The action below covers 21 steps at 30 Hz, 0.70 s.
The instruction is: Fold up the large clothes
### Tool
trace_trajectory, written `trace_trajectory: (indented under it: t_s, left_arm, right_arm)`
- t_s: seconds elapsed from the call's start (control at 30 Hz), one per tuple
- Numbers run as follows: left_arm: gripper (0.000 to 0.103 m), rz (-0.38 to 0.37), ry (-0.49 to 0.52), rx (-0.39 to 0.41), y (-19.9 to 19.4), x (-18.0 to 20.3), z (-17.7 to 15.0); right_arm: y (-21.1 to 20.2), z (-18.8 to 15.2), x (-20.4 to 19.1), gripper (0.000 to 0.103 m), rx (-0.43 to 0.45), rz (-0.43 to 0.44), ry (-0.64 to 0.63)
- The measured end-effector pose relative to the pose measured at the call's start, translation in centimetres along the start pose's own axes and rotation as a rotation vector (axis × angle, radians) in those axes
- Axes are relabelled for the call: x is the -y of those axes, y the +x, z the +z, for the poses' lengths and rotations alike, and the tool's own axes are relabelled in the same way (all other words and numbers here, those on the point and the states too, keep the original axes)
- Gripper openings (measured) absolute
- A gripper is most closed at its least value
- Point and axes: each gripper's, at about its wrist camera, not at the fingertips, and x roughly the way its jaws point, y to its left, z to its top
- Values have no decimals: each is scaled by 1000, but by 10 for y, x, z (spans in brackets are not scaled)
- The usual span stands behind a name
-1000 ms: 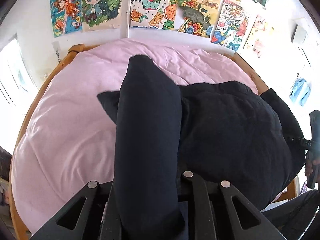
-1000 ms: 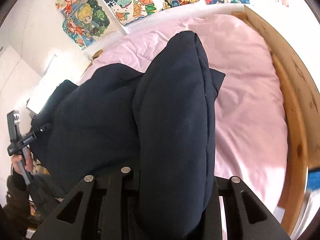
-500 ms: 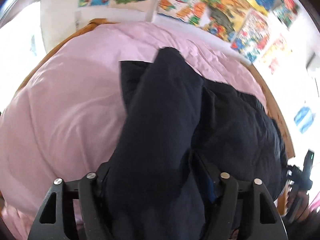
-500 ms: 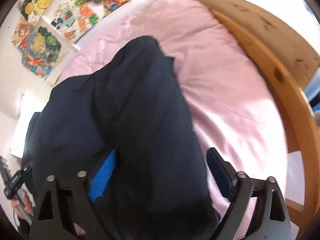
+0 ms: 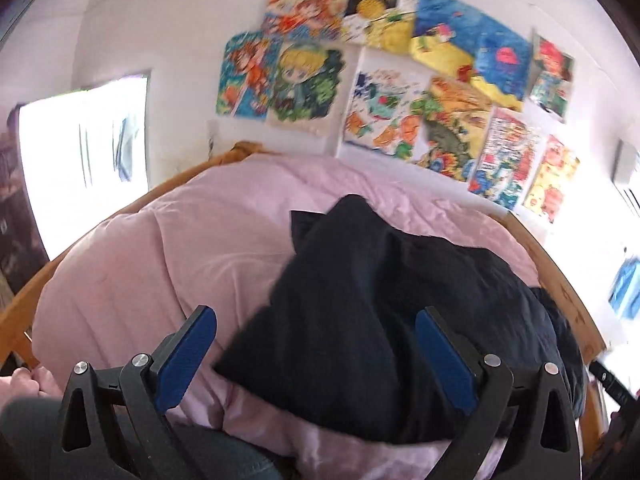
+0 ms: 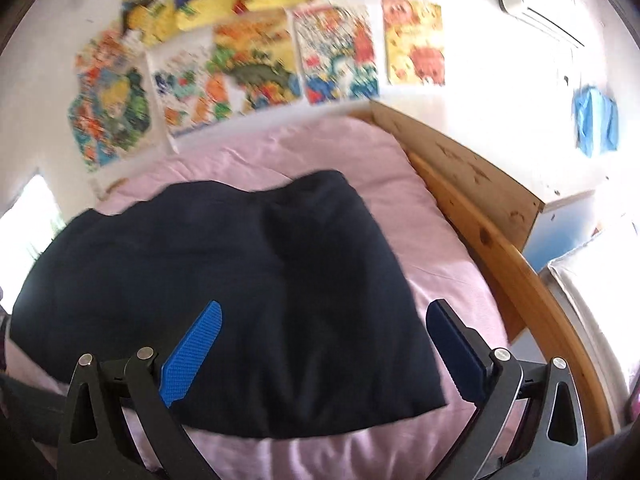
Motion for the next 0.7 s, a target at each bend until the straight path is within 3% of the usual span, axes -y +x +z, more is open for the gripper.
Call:
trace_trajectory:
  t_s: [0.2, 0.33, 0.7]
  left_arm:
    - [101, -13, 125, 18, -27, 32, -9]
    - [101, -13, 185, 37, -50, 44, -18]
    - [102, -22, 300, 12, -82, 61, -65]
  right_arm:
    - [-56, -30, -19, 101, 79, 86, -92]
    - [-72, -50, -32, 101, 85, 134, -154]
    - [-127, -105, -55, 101, 83, 155, -202]
